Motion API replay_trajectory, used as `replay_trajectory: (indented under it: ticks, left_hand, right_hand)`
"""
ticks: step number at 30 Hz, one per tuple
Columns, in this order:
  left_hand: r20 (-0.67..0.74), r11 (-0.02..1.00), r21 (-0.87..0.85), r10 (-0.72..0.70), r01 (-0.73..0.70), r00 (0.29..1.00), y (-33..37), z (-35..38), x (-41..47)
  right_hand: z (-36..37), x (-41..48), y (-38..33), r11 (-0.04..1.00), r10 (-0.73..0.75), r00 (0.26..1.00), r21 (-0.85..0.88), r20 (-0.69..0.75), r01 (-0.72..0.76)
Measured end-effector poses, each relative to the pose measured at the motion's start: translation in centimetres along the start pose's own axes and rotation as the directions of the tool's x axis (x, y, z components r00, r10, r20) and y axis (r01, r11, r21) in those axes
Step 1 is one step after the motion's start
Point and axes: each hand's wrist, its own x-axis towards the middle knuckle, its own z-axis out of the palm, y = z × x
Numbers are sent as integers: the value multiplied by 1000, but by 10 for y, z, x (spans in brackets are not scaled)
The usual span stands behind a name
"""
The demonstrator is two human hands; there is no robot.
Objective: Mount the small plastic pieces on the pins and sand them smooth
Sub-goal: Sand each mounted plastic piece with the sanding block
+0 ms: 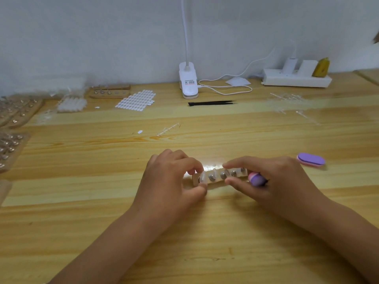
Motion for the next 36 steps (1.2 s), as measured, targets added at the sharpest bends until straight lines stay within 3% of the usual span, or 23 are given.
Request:
replay_trajectory:
  ticks: [10, 14, 19, 23, 30, 34, 36]
  left_hand:
    - [3, 998, -68, -14, 14, 1000, 1, 0, -1]
    - [2, 999, -46, 26, -26, 1000, 0, -1, -2]
    - [-162, 935, -158, 293, -318, 942, 12, -9, -1]
    - [-308, 864, -145, 423, -481, 852, 18, -9, -5]
    - [-294, 870, -241, 358, -431, 886, 21, -12, -6]
    - [-204, 844, -463, 198, -273, 959, 24, -14, -8]
    - [-174, 820, -527, 153, -223, 973, 26, -14, -8]
  right_hand:
    - [-4, 1, -1, 994, -107, 992, 9, 70, 107]
    - [-9, 2, -6, 979, 41, 998, 198, 50, -50]
    - [-15, 4, -11, 809, 205, 975, 545, 91, -221]
    - [-18, 5, -12, 668, 170, 964, 695, 204, -265]
    - [-16, 2, -11, 619, 190, 944, 713, 269, -328]
    - [-5, 13, 2, 539, 366, 910, 753, 194, -378]
    - [-3, 11, 7, 610, 404, 908, 707, 111, -358]
